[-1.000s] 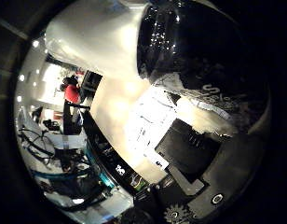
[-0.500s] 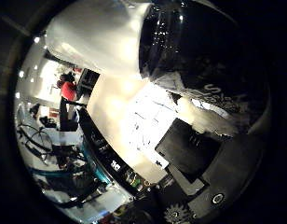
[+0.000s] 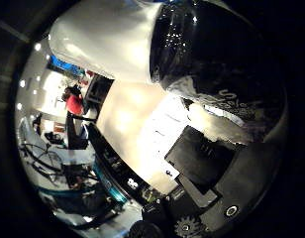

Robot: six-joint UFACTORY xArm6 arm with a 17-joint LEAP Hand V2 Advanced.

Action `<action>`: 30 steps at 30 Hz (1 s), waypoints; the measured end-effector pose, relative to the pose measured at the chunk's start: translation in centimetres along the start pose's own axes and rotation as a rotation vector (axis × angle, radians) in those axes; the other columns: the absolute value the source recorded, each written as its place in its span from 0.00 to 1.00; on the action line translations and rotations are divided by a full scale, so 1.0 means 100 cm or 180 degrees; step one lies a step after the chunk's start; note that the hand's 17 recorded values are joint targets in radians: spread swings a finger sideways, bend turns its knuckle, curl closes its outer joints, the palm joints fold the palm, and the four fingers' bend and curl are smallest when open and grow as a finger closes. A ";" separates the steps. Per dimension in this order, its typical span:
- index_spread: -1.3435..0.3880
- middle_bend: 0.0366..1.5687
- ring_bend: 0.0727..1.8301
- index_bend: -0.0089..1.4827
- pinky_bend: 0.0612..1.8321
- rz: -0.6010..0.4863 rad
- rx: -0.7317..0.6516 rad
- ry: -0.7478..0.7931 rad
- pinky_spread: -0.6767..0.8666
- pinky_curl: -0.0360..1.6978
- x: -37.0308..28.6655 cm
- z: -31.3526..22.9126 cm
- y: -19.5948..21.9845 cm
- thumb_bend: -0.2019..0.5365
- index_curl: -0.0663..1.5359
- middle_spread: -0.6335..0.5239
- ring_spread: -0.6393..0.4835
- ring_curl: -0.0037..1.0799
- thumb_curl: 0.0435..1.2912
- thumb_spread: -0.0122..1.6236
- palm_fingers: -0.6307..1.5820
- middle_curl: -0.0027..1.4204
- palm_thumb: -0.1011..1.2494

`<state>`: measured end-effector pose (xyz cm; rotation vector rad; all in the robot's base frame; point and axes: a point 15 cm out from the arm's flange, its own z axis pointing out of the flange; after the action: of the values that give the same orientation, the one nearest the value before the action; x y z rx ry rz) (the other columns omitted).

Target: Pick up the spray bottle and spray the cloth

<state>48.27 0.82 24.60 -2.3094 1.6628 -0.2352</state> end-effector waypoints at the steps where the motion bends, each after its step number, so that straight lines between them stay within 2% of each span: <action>1: 0.60 0.78 0.67 0.67 0.56 0.0052 0.0055 -0.0102 0.35 0.89 -0.012 -0.001 -0.006 0.25 0.73 0.37 0.29 0.95 0.60 0.53 0.76 0.72 0.87; 7: 0.60 0.78 0.66 0.67 0.56 0.0284 0.0329 -0.0788 0.35 0.89 -0.096 -0.019 -0.047 0.25 0.73 0.37 0.29 0.96 0.60 0.52 0.76 0.72 0.86; 15: 0.60 0.78 0.66 0.66 0.56 0.0249 0.0354 -0.1409 0.35 0.88 -0.188 -0.039 -0.053 0.25 0.73 0.37 0.29 0.96 0.61 0.52 0.76 0.73 0.86; 19: 0.60 0.78 0.66 0.66 0.56 0.0235 0.0231 -0.1600 0.35 0.88 -0.221 -0.029 -0.033 0.25 0.73 0.37 0.29 0.96 0.61 0.52 0.76 0.73 0.86; 23: 0.60 0.78 0.66 0.66 0.57 0.0267 -0.0001 -0.1757 0.35 0.88 -0.249 -0.005 0.007 0.25 0.74 0.37 0.29 0.96 0.61 0.52 0.76 0.73 0.86; 30: 0.60 0.78 0.66 0.66 0.57 0.0060 -0.0070 -0.2075 0.35 0.88 -0.297 0.000 0.031 0.25 0.74 0.37 0.29 0.96 0.62 0.52 0.76 0.73 0.86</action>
<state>35.93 27.96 24.58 -2.0601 1.3424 0.4925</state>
